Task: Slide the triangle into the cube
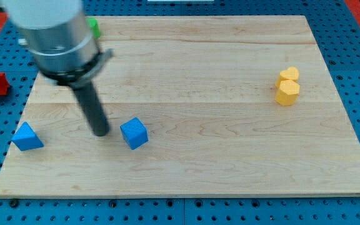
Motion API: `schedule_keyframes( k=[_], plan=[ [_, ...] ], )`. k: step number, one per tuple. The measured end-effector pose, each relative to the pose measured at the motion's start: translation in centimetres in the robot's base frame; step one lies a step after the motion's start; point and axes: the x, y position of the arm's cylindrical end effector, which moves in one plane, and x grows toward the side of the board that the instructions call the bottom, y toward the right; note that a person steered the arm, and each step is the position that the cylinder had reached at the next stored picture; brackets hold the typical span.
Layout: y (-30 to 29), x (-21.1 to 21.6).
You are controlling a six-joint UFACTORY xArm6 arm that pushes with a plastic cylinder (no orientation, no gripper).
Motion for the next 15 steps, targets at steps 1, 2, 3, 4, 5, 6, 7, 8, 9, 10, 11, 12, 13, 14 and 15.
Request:
schedule_keyframes(
  k=[1, 2, 3, 4, 5, 6, 7, 8, 9, 10, 11, 12, 13, 14, 15],
  plan=[
    [3.6, 0.0],
    [3.0, -0.5],
    [3.1, -2.3],
    [2.3, -3.6],
    [2.4, -5.5],
    [2.1, -6.9],
    [2.2, -8.0],
    [1.3, -8.1],
    [1.0, -9.3],
    [-0.9, -10.5],
    [-2.2, -11.9],
    [-7.8, -9.4],
    [-13.2, -9.1],
    [-18.6, -5.5],
    [-19.3, -3.5]
  ],
)
